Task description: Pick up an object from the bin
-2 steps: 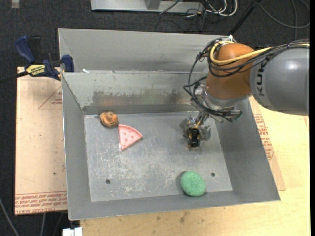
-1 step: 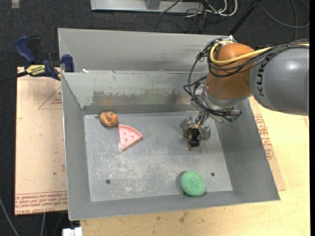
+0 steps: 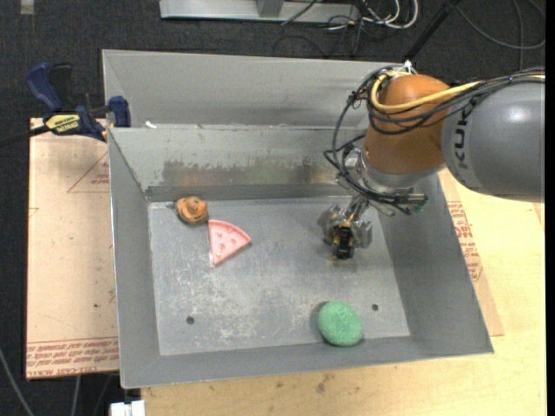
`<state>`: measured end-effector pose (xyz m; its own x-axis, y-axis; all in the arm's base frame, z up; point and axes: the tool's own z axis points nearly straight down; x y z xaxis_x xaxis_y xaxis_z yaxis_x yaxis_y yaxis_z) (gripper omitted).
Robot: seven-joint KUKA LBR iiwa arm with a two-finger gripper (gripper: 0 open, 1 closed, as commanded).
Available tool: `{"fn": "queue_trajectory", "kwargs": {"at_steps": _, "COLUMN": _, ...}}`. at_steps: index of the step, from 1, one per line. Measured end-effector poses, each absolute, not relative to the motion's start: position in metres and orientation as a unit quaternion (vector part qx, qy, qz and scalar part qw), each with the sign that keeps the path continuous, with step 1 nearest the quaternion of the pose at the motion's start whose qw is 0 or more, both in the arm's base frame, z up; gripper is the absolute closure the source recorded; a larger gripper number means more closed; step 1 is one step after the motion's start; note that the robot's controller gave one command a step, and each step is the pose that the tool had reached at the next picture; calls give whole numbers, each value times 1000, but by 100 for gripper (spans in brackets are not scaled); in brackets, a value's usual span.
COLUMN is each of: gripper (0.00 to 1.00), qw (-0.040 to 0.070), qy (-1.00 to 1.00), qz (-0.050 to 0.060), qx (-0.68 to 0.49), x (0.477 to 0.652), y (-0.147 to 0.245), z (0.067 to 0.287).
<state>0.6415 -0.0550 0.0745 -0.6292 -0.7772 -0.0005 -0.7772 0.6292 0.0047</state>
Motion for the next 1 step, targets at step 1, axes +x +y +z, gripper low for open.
{"fn": "queue_trajectory", "kwargs": {"at_steps": 1, "gripper": 100, "qw": 4, "qy": -903, "qz": -4, "qx": 431, "x": 640, "y": -54, "z": 95}}
